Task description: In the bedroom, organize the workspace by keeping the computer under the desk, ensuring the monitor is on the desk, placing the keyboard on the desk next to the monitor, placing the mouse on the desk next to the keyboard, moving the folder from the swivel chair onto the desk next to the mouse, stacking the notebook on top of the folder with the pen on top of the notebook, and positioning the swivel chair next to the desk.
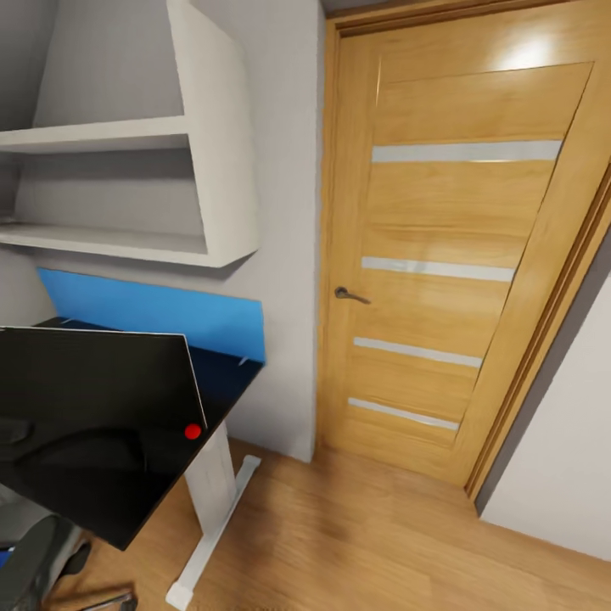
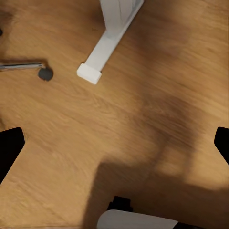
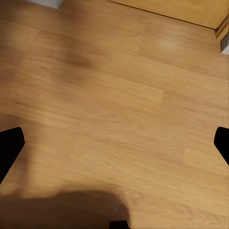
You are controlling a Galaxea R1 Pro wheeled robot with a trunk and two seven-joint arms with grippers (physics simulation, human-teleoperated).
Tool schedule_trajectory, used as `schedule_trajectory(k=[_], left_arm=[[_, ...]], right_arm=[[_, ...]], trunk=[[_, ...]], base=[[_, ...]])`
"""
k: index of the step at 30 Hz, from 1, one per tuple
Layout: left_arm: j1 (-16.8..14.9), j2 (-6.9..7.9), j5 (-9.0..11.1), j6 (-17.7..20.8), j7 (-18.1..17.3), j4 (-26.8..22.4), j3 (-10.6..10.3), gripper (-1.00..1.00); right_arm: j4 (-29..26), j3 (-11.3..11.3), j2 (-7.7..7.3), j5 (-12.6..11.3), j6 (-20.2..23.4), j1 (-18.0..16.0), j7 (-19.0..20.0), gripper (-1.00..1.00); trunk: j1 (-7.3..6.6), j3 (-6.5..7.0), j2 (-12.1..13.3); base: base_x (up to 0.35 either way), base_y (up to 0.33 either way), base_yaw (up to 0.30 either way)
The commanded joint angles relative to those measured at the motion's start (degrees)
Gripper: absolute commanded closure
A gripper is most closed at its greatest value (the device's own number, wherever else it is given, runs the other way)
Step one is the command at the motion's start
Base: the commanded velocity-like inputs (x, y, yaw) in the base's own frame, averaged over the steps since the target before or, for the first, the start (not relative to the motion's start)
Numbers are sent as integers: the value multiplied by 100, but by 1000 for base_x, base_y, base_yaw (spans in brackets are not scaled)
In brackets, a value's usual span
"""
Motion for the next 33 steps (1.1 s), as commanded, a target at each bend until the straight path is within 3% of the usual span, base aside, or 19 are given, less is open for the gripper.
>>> schedule_trajectory(k=[1, 33], left_arm=[[-6, -2, 49, -20, 10, 6, -35, -100], [-6, -2, 49, -13, 6, 6, -35, -100]], right_arm=[[13, 2, 0, 41, -18, -8, -44, -100], [13, 2, -19, 41, -9, -8, -44, -100]], trunk=[[4, -16, -13], [4, -103, -13]], base=[[0, -1, 282], [0, 0, 282]])
